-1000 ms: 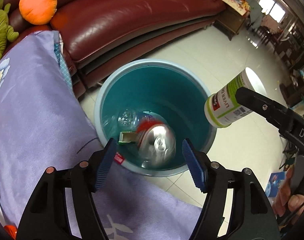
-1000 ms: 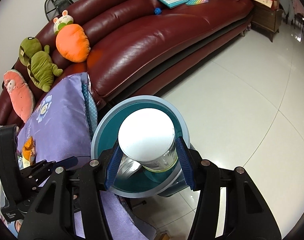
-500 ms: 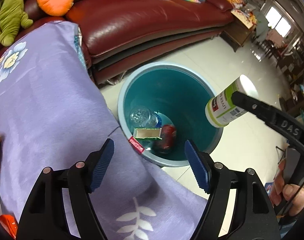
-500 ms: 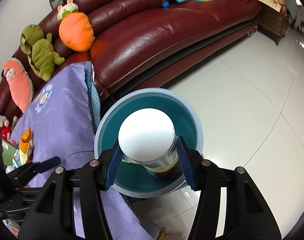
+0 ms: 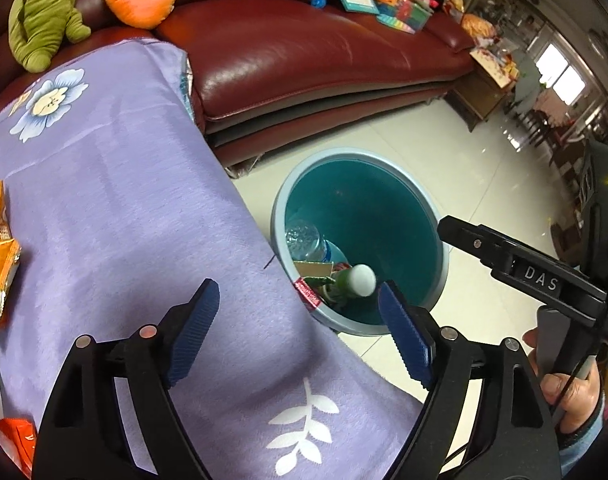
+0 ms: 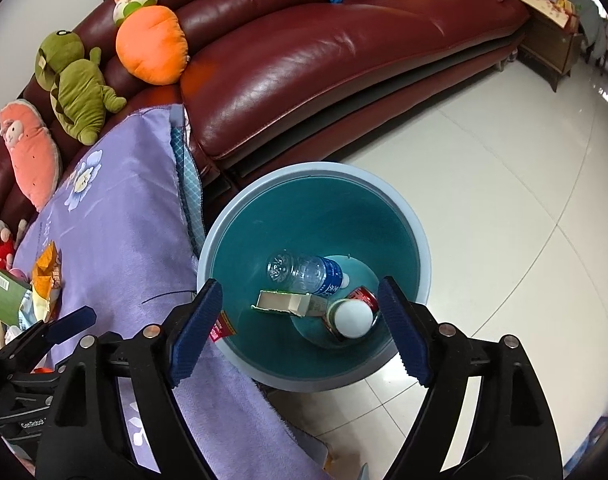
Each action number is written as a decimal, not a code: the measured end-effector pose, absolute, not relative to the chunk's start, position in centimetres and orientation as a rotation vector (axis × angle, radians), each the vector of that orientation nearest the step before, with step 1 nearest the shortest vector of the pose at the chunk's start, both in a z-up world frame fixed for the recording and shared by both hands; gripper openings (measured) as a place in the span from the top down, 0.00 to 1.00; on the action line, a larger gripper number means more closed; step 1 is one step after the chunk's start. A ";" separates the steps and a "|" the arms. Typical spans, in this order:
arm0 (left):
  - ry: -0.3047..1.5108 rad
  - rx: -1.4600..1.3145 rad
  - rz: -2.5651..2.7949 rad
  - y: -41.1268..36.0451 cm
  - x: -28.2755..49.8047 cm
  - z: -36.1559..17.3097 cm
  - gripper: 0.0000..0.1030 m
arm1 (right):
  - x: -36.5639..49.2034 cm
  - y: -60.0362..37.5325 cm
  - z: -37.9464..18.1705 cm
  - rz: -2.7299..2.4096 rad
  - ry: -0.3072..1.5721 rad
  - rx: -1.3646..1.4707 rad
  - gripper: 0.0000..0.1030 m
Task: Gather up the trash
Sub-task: 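Carry can and cup over the teal bin and release both, then return both tools over the table toward the green box and plastic bag, then grasp the green box with left tool while right tool grasps the plastic bag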
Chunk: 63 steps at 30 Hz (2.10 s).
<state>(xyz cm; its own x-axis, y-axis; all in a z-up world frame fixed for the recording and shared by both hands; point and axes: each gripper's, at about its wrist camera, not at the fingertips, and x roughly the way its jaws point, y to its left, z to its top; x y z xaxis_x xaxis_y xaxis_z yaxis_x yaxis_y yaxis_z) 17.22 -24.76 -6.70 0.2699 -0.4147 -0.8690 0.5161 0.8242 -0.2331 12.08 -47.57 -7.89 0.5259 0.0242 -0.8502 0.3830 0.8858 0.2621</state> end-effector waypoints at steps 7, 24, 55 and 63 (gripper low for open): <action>1.117 0.065 -0.620 -22.3 16.7 -5.5 0.19 | 11.5 -45.8 -6.0 -0.221 1.000 0.422 0.25; 0.982 -0.086 -0.436 -5.7 14.3 0.3 0.17 | 13.0 -28.9 0.2 0.014 0.988 0.196 0.24; 0.918 -0.259 -0.087 19.2 21.4 -2.4 0.14 | 17.7 -12.7 -1.8 0.192 1.138 0.048 0.24; 0.915 -0.248 -0.109 17.5 25.0 -3.6 0.06 | 18.6 -12.8 -2.9 0.205 1.161 0.075 0.24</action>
